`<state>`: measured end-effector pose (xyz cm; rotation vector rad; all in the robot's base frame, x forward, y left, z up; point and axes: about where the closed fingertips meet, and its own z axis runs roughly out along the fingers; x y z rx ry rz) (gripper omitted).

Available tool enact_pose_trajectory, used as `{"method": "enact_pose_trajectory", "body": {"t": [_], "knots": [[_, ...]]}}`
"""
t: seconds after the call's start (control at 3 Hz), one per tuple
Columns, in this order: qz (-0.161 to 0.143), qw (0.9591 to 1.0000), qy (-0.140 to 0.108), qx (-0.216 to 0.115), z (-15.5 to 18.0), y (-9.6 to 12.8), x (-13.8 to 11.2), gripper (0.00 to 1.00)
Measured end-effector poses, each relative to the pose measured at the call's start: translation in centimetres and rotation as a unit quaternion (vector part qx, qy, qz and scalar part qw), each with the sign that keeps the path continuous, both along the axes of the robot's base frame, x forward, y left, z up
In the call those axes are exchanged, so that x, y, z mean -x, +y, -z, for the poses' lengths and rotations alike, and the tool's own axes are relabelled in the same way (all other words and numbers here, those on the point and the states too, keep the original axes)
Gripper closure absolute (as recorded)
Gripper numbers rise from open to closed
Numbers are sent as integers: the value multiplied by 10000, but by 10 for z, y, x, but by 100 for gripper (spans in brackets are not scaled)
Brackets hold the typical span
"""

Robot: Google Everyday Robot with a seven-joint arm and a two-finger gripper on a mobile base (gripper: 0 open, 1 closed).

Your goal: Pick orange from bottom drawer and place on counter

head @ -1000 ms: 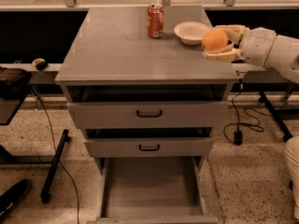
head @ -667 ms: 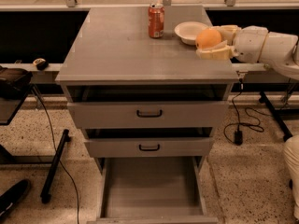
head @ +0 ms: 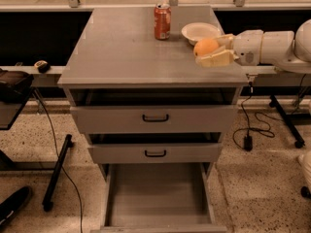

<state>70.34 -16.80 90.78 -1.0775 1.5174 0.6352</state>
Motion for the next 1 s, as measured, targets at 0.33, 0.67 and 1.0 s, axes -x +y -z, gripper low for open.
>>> {"method": "enact_pose_trajectory", "body": {"t": [0.33,0.67,1.0], "knots": [[-140,9992,200,331,14,10,-1,100],[-85,9977,193,639,24,10,-4,100],[106,9965,115,815,34,5,-13,100]]}}
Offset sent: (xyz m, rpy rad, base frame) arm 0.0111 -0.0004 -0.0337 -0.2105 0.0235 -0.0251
